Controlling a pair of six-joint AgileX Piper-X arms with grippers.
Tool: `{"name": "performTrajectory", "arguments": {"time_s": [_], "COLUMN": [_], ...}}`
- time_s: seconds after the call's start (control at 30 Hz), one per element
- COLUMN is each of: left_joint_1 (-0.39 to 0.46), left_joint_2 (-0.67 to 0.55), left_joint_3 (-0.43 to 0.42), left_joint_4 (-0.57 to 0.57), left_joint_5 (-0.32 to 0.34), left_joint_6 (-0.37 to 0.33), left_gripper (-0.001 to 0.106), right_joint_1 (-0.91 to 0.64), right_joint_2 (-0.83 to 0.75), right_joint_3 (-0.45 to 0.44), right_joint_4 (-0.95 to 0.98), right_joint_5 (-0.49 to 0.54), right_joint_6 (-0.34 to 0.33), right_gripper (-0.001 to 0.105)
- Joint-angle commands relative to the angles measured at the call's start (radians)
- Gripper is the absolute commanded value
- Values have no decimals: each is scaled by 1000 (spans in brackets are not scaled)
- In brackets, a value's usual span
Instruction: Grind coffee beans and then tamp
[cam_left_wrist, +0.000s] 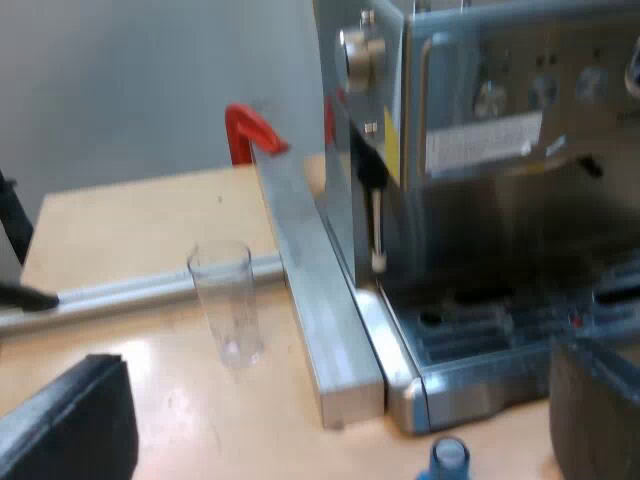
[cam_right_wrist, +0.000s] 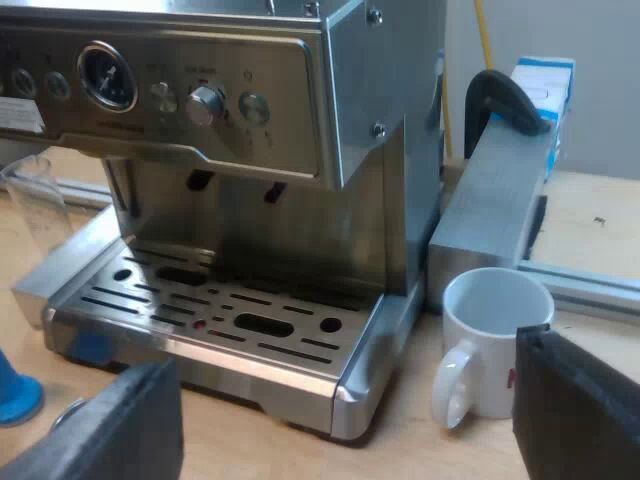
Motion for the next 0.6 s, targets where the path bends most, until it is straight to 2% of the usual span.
{"name": "performTrajectory", "arguments": {"time_s": [0.03,0.27,0.4,0.43,0.6], "left_joint_1": [1,1,1,1,1], "left_joint_2": [-103,-140,-140,-140,-140], "left_joint_3": [0,-1,-1,5,64], "left_joint_4": [25,141,145,120,-5], "left_joint_5": [-15,-20,-25,-42,-42], "left_joint_6": [-10,-10,-10,-10,-10], "left_gripper": [84,84,84,84,84], "right_joint_1": [1,-1,-1,-1,-1], "right_joint_2": [-57,-57,-57,-57,-57], "right_joint_3": [22,45,51,55,93], "right_joint_4": [-6,32,29,18,-83], "right_joint_5": [1,7,7,7,7], "right_joint_6": [8,13,1,-11,-16], "right_gripper": [70,70,70,70,70]}}
